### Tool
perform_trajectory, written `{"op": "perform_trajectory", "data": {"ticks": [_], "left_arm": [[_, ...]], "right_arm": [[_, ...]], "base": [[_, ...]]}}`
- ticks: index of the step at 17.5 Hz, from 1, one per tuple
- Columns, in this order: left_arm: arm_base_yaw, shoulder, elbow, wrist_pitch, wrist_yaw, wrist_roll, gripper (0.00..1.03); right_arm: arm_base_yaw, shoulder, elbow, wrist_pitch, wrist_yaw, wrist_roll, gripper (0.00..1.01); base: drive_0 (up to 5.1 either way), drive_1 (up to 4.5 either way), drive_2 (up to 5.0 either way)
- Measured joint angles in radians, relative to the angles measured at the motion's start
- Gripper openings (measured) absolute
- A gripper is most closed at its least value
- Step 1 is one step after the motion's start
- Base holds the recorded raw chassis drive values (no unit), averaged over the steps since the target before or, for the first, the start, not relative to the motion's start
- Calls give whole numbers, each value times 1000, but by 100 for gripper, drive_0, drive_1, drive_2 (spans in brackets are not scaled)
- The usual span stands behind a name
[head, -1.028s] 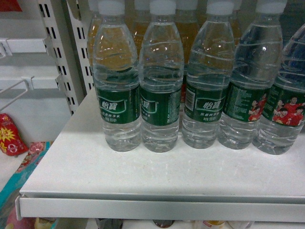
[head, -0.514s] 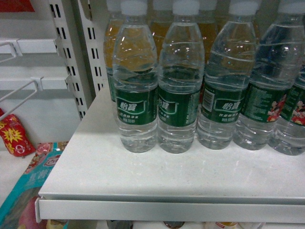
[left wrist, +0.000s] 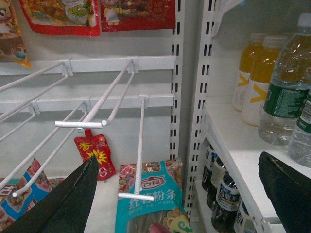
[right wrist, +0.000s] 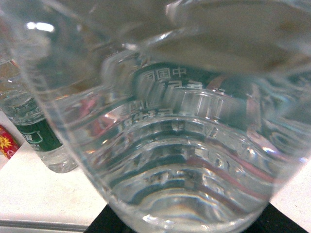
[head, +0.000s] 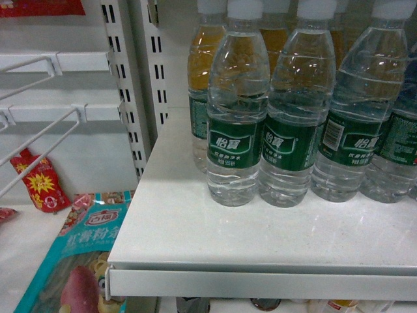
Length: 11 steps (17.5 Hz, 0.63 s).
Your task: Move water from second to third shelf
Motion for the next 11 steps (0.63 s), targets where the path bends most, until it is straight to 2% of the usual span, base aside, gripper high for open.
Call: {"op": "perform_trajectory", "data": {"ticks": [2, 4, 6, 9, 11], "left_arm": [[0, 0, 0, 0, 0, 0, 98], [0, 0, 0, 0, 0, 0, 98], [0, 0, 0, 0, 0, 0, 98], [0, 0, 0, 0, 0, 0, 98], [0, 0, 0, 0, 0, 0, 98]], "right_arm": [[0, 0, 0, 5, 1, 0, 38], [29, -6, -13, 65, 76, 39, 38], [29, -45, -13, 25, 69, 77, 38], [16, -89, -26, -3, 34, 80, 38], [25, -100, -50, -21, 20, 70, 37]], "base": [[0, 0, 0], [0, 0, 0], [0, 0, 0], [0, 0, 0], [0, 0, 0]]}}
